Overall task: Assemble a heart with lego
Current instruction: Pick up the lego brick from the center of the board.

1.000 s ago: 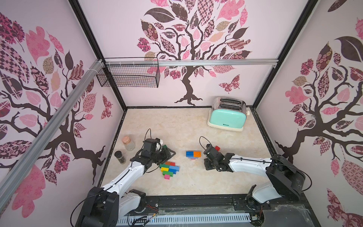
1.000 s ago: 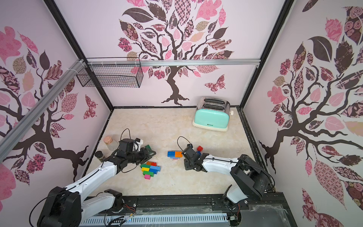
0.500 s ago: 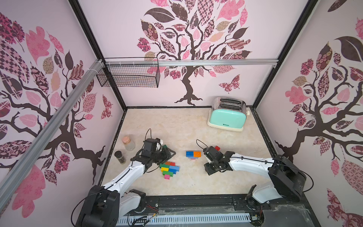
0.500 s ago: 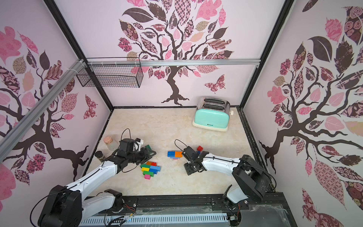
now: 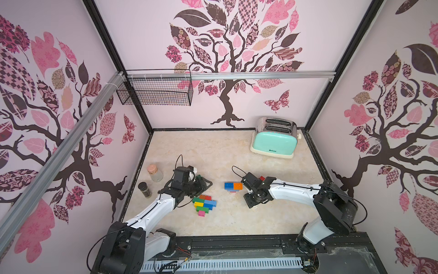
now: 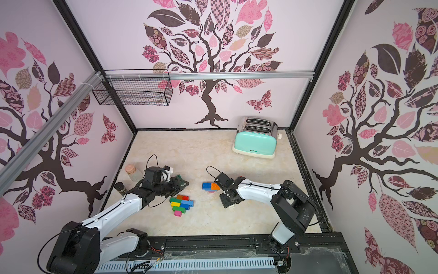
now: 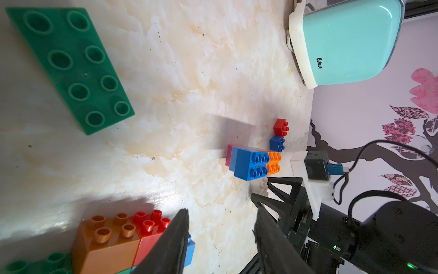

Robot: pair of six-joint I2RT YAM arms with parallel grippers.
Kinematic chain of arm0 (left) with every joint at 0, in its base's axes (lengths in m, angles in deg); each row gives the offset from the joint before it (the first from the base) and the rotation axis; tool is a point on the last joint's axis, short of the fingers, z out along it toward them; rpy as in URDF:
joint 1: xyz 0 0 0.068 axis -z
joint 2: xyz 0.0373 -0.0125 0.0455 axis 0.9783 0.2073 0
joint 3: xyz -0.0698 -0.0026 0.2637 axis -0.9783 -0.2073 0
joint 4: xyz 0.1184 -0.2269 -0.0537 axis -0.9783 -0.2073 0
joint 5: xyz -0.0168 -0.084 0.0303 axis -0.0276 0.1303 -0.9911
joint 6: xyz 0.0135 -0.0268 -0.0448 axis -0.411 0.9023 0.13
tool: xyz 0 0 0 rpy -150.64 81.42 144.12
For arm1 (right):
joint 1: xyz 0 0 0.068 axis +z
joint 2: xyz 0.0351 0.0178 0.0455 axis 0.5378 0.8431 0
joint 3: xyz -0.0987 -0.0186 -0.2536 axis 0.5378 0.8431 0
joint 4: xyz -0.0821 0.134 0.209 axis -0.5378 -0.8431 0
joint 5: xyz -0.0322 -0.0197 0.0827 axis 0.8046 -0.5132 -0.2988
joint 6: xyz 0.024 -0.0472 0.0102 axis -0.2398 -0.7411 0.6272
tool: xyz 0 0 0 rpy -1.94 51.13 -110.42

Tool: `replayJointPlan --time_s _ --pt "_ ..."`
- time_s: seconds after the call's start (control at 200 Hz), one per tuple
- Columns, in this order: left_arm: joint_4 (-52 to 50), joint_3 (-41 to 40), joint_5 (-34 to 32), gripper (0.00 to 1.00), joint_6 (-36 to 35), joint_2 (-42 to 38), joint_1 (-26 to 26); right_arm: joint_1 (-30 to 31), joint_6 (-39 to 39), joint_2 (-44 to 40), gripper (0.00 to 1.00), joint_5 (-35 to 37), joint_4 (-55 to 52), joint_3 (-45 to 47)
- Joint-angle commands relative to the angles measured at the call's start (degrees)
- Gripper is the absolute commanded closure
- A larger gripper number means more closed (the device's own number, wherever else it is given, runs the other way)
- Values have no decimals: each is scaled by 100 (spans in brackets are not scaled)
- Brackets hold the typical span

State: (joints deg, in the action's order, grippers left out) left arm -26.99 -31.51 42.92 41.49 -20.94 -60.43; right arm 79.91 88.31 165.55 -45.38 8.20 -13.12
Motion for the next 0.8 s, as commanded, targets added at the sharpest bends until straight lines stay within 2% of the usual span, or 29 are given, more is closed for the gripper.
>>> replayJointPlan --time_s 0.0,0.195,0.405,0.52,0.63,0.795 --pt "142 -66 27 51 -6 39 -44 0 63 93 47 241 -273 -222" --pt "186 -69 69 51 -7 74 -64 0 14 166 49 300 -366 -386" --pt "201 -42 124 51 -35 137 -64 8 -59 308 58 171 -428 -484" --pt "205 -33 124 51 -44 154 -60 9 -68 344 67 126 -458 -511" --pt "229 -25 149 51 -49 191 -64 17 -126 336 69 141 -521 -555" --pt "238 39 344 51 -129 331 -56 20 -721 159 70 56 -595 -731"
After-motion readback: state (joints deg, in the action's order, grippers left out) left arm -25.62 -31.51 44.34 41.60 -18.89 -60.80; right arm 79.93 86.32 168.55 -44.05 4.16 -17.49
